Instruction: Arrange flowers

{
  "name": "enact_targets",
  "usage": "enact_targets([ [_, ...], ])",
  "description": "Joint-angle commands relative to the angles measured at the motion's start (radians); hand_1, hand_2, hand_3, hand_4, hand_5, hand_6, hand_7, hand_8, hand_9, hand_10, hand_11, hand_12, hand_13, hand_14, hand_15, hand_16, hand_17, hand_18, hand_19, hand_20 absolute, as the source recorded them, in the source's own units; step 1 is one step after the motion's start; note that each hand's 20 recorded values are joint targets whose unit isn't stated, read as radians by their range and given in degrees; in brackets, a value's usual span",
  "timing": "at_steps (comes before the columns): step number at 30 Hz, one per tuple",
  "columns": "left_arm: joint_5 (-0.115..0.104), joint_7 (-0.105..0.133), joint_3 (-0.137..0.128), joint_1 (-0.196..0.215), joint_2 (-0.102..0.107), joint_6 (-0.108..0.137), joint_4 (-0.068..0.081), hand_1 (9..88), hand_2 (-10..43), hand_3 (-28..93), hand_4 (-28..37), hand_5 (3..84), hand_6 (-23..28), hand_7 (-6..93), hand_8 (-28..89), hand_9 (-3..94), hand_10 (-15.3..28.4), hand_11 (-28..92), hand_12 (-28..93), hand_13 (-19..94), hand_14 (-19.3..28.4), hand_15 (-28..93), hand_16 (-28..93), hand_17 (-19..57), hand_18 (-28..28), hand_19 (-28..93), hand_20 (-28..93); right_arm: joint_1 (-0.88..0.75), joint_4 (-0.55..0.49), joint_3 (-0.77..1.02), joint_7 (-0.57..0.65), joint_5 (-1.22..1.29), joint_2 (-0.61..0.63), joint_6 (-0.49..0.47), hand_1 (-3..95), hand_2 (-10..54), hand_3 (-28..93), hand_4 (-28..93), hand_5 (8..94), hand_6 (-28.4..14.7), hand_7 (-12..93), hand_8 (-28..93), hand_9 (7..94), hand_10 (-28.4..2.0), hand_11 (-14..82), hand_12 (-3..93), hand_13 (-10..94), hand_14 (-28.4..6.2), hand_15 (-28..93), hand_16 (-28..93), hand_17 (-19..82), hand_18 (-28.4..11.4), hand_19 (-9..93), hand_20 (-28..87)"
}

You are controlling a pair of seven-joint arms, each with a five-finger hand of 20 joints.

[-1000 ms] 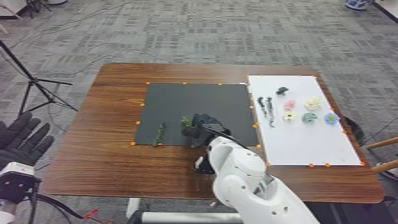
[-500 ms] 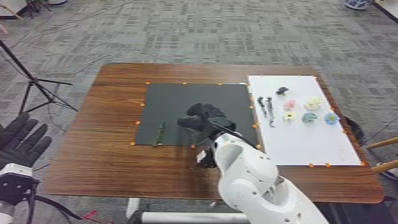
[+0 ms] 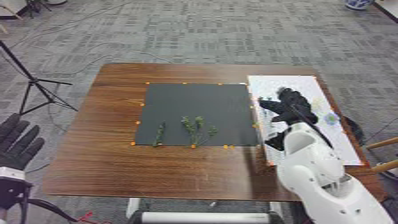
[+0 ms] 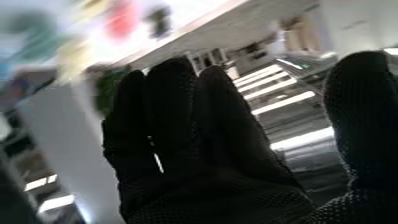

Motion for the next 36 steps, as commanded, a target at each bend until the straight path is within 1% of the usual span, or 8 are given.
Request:
enact_targets([
  [1,-0.015,0.015,0.001,0.004,0.010,-0.003,-0.004,23.0,18.2,70,-28.3,33.1,6.9,8.5,-7,27.2,11.6,11,13,19,12.3,19,-1,-3.8,9.8,15,12,0.041,0.092,-0.071,-0.025,-0.034,0.021,0.020,28.5,-5.7,68,-21,56.0,-18.5,4,-8,49.5,-28.1,22.8,20.2,54,-20.9,79,26,30,-28.4,85,35],
  [7,-0.011,0.005,0.016,-0.021,0.025,-0.003,0.004,23.0,18.3,70,-28.3,33.2,7.0,8.5,-7,27.2,11.7,11,13,19,12.4,19,-1,-3.9,9.8,15,12,0.150,0.176,-0.154,-0.029,-0.074,0.008,0.021,30.0,-9.4,68,-24,56.5,-18.3,5,-9,49.4,-27.4,23.7,19.7,55,-20.1,80,26,31,-28.4,85,36],
  [12,-0.021,0.015,0.022,-0.016,0.021,0.008,0.000,22.9,18.3,70,-28.3,33.1,7.0,8.4,-7,27.2,11.7,11,13,19,12.4,19,-1,-4.0,9.9,15,12,0.218,0.238,-0.180,-0.012,-0.082,-0.018,-0.015,30.7,-9.5,68,-26,56.6,-18.5,5,-9,49.5,-27.2,23.9,19.7,55,-19.8,80,26,31,-28.4,86,36],
  [19,-0.012,0.018,0.015,-0.003,0.006,0.003,-0.009,22.9,18.4,70,-28.3,33.2,7.1,8.4,-7,27.2,11.6,11,13,19,12.4,19,-1,-4.0,9.8,15,12,0.285,0.315,-0.206,-0.004,-0.081,-0.038,-0.103,35.2,-9.5,69,-27,56.6,-18.7,5,-9,49.7,-27.1,23.9,19.6,56,-19.5,80,26,32,-28.4,86,36],
  [28,-0.017,0.023,0.015,0.003,0.007,-0.003,-0.011,23.0,18.4,70,-28.3,33.2,7.0,8.5,-7,27.2,11.7,11,13,19,12.3,19,-1,-3.9,9.8,15,12,0.357,0.382,-0.270,0.006,-0.046,-0.032,-0.200,36.7,-9.5,67,-28,56.7,-19.7,4,-10,50.9,-27.5,22.2,19.0,56,-19.2,80,27,31,-28.4,86,37],
  [32,-0.015,0.019,0.017,-0.005,0.005,0.003,-0.012,23.0,18.4,70,-28.3,33.2,7.0,8.5,-7,27.2,11.7,11,13,19,12.4,19,-1,-4.0,9.8,15,12,0.357,0.397,-0.279,-0.005,-0.054,-0.042,-0.215,39.9,-9.5,65,-28,60.6,-17.0,5,-10,55.3,-25.3,23.2,19.5,59,-17.7,79,27,32,-28.4,86,38],
  [34,-0.024,0.029,0.021,0.001,0.012,0.005,-0.014,23.0,18.4,70,-28.3,33.2,7.0,8.5,-7,27.2,11.7,11,13,19,12.4,19,-1,-4.0,9.8,15,12,0.370,0.401,-0.277,-0.010,-0.044,-0.051,-0.306,45.2,-9.5,66,-28,63.3,-12.8,8,-9,60.6,-22.2,24.5,19.9,62,-15.9,78,29,34,-28.4,87,39],
  [36,-0.019,0.022,0.023,0.000,0.012,-0.002,-0.012,23.0,18.4,70,-28.3,33.2,7.0,8.5,-7,27.2,11.7,11,13,19,12.3,19,-1,-3.9,9.8,15,12,0.370,0.409,-0.285,-0.005,-0.046,-0.055,-0.293,49.9,-9.5,68,-28,65.7,-9.3,12,-10,66.7,-19.4,23.9,20.5,66,-14.1,76,33,36,-28.4,87,40],
])
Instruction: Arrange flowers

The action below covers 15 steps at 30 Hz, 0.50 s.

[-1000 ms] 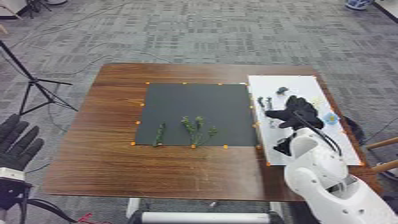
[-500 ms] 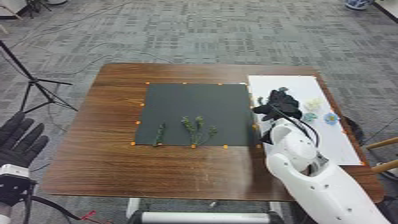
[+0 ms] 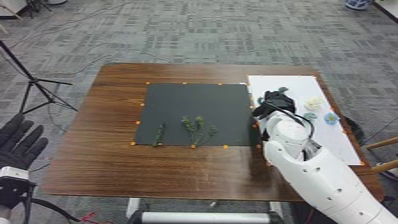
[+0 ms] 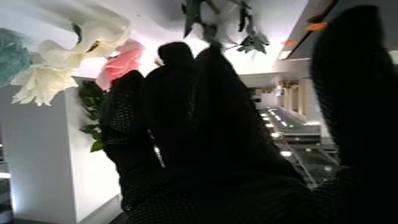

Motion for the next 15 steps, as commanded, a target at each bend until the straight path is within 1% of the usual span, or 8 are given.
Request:
enact_targets([
  [1,-0.008,0.009,0.005,0.003,-0.004,-0.002,-0.009,23.0,18.4,70,-28.3,33.2,7.0,8.5,-7,27.3,11.7,11,13,19,12.3,19,-1,-3.9,9.9,15,12,0.020,0.028,-0.016,-0.002,-0.018,-0.023,-0.094,52.2,-9.5,69,-28,67.1,-7.6,14,-10,70.1,-17.8,24.2,21.2,68,-12.8,75,35,37,-28.3,88,40],
  [4,-0.007,-0.003,0.014,-0.014,0.005,0.003,-0.004,23.0,18.4,70,-28.3,33.3,7.0,8.5,-7,27.3,11.7,11,13,19,12.4,19,-1,-4.0,9.9,15,12,0.017,0.044,-0.017,0.011,0.000,-0.032,-0.095,59.4,-9.5,62,-28,69.6,-5.2,18,-10,76.3,-13.6,18.0,32.2,72,-10.8,74,37,39,-28.1,90,40],
  [5,-0.009,-0.003,0.022,-0.017,0.010,0.011,-0.004,23.0,18.4,70,-28.3,33.3,7.1,8.5,-7,27.3,11.7,11,13,19,12.4,19,-1,-4.0,9.9,15,12,0.012,0.050,-0.014,0.013,0.000,-0.037,-0.109,63.5,-9.5,56,-28,70.1,-4.9,20,-4,79.2,-12.3,14.6,37.1,74,-10.0,73,38,40,-27.9,90,40],
  [7,-0.013,-0.011,0.040,-0.030,0.015,0.004,-0.001,23.0,18.4,70,-28.3,33.4,7.1,8.5,-7,27.3,11.7,11,13,19,12.3,19,-1,-4.0,9.9,15,12,0.005,0.057,-0.014,0.021,0.005,-0.040,-0.115,67.7,-9.5,51,-28,71.6,-3.9,24,7,82.8,-10.5,13.6,42.7,76,-8.9,73,39,41,-27.6,90,40],
  [9,-0.015,-0.015,0.054,-0.045,0.021,0.005,0.004,23.0,18.4,70,-28.3,33.4,7.1,8.6,-7,27.4,11.7,11,13,19,12.3,19,-1,-4.0,9.8,15,12,-0.004,0.059,-0.015,0.026,0.007,-0.042,-0.098,66.5,-9.5,56,-28,72.4,-3.5,27,11,84.6,-10.0,14.5,45.9,77,-8.4,73,41,42,-27.5,91,40],
  [11,-0.039,-0.004,0.053,-0.044,0.024,-0.003,0.004,23.0,18.4,70,-28.3,33.5,7.2,8.5,-7,27.4,11.7,11,13,19,12.3,19,-1,-3.9,9.8,15,12,-0.014,0.059,-0.018,0.023,-0.009,-0.042,-0.058,65.7,-9.5,59,-28,72.5,-2.4,32,14,85.6,-9.1,16.5,48.5,78,-7.6,72,41,43,-27.4,91,40],
  [13,-0.026,-0.008,0.051,-0.043,0.022,0.002,0.004,23.0,18.4,70,-28.3,33.5,7.2,8.5,-7,27.4,11.7,12,13,19,12.4,19,-1,-3.9,9.8,15,12,-0.032,0.036,-0.007,0.023,-0.009,-0.036,-0.017,65.6,-9.5,63,-28,72.8,-1.1,38,14,86.9,-8.3,18.6,51.7,80,-6.6,71,42,44,-27.1,91,39],
  [15,-0.030,-0.003,0.048,-0.043,0.021,0.001,0.004,23.0,18.4,70,-28.3,33.5,7.2,8.5,-7,27.5,11.7,12,13,19,12.4,19,-1,-3.9,9.8,15,12,-0.057,-0.004,0.015,0.019,-0.013,-0.025,0.022,65.2,-9.5,66,-28,73.7,-0.3,40,15,87.6,-8.1,19.5,53.1,82,-6.1,70,42,45,-26.9,91,39],
])
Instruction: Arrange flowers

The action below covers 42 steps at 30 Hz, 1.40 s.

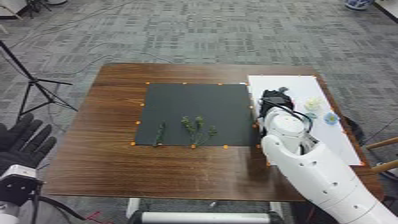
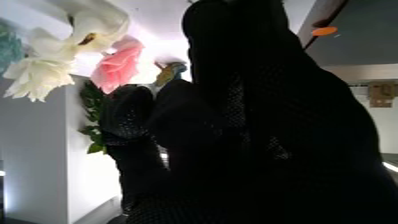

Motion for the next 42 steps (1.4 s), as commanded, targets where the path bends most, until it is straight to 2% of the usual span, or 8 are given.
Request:
enact_targets([
  [1,-0.019,0.004,-0.004,-0.002,0.003,-0.002,-0.001,23.0,18.4,70,-28.3,33.6,7.3,8.5,-7,27.5,11.7,12,13,20,12.4,19,-1,-3.9,9.9,15,12,-0.105,-0.062,0.027,0.007,-0.006,0.012,0.123,65.0,-9.5,67,-28,73.8,-0.2,41,15,87.7,-8.2,19.7,53.5,82,-6.1,70,42,45,-26.9,91,39],
  [11,-0.026,0.020,-0.008,0.016,0.001,0.005,-0.006,22.9,18.3,70,-28.3,33.6,7.2,8.6,-7,27.5,11.7,12,13,20,12.4,20,-1,-3.9,9.8,15,12,-0.169,-0.303,0.065,-0.038,-0.009,0.044,0.215,64.8,-9.5,69,-28,74.2,-0.4,42,16,87.8,-8.5,20.2,54.6,82,-6.1,69,43,45,-27.2,92,39],
  [19,-0.019,0.002,-0.011,-0.001,0.011,0.004,0.001,22.9,18.3,70,-28.3,33.6,7.2,8.7,-7,27.4,11.8,12,12,20,12.4,20,-1,-3.9,9.9,15,12,-0.173,-0.362,0.009,-0.054,-0.034,0.013,0.218,64.5,-9.5,69,-27,74.6,-0.5,41,16,87.9,-8.7,20.5,54.9,82,-6.2,69,44,45,-27.4,92,38],
  [26,-0.022,0.012,-0.020,0.016,0.011,0.007,-0.004,22.9,18.4,70,-28.3,33.5,7.2,8.7,-7,27.4,11.7,12,13,20,12.4,20,-1,-3.9,9.9,15,12,-0.201,-0.393,0.008,-0.043,-0.048,0.007,0.190,64.5,-9.5,69,-26,74.6,-0.5,41,17,87.8,-8.7,20.7,55.1,82,-6.2,69,44,45,-27.4,92,38],
  [28,-0.031,0.025,-0.025,0.028,0.010,0.007,-0.006,22.9,18.4,70,-28.3,33.5,7.2,8.7,-7,27.4,11.7,12,13,20,12.4,20,-1,-3.9,9.9,15,12,-0.204,-0.404,0.003,-0.041,-0.039,-0.006,0.169,64.3,-9.5,69,-25,74.6,-0.5,41,17,87.7,-8.9,21.0,55.4,82,-6.3,69,44,45,-27.5,92,38],
  [34,-0.030,0.020,-0.014,0.015,0.016,0.009,-0.003,23.0,18.4,70,-28.3,33.5,7.2,8.7,-7,27.4,11.8,12,13,20,12.3,19,-1,-3.8,9.8,15,12,-0.220,-0.401,-0.025,-0.031,-0.048,-0.036,0.141,64.2,-9.5,69,-25,74.7,-0.8,40,17,87.6,-9.0,21.3,55.6,82,-6.2,69,45,45,-27.6,93,38],
  [36,-0.034,0.031,-0.021,0.029,0.016,0.004,-0.007,22.9,18.4,70,-28.3,33.5,7.2,8.7,-7,27.4,11.8,11,13,20,12.4,19,-1,-3.9,9.9,15,12,-0.234,-0.405,-0.023,-0.041,-0.052,-0.045,0.129,64.3,-9.5,68,-25,74.8,-0.7,40,17,87.6,-9.0,21.4,55.6,82,-6.2,69,45,46,-27.6,93,38],
  [42,-0.029,0.022,-0.026,0.019,0.009,0.005,-0.005,22.9,18.4,70,-28.3,33.5,7.2,8.7,-7,27.4,11.7,11,13,20,12.5,20,-1,-3.9,9.9,16,12,-0.263,-0.378,-0.031,-0.044,-0.080,-0.088,0.102,64.4,-9.5,68,-24,74.8,-1.0,40,17,87.5,-9.0,21.5,55.6,82,-6.1,69,45,46,-27.7,93,37],
])
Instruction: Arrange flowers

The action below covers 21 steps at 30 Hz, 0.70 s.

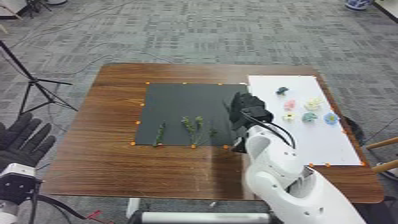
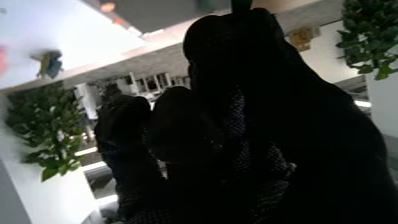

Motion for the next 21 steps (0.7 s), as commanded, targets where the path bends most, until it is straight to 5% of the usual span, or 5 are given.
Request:
enact_targets([
  [1,-0.003,0.007,-0.009,0.004,-0.008,0.005,-0.005,22.9,18.4,70,-28.3,33.6,7.2,8.7,-7,27.4,11.7,11,13,20,12.4,20,-1,-3.9,9.9,16,12,-0.047,0.027,-0.020,-0.004,-0.041,-0.066,-0.044,64.4,-9.5,68,-24,74.8,-1.0,40,17,87.4,-9.0,21.5,55.5,82,-6.1,69,45,46,-27.7,93,37],
  [21,0.012,-0.027,0.003,-0.012,-0.021,-0.001,0.000,22.9,18.4,70,-28.3,33.6,7.2,8.7,-7,27.4,11.8,11,13,20,12.4,19,-1,-3.8,9.8,15,12,0.004,0.206,-0.062,0.021,-0.095,-0.140,0.009,64.3,-9.5,68,-25,74.7,-1.1,40,17,87.2,-9.0,22.0,55.3,82,-6.0,69,45,46,-27.7,93,37],
])
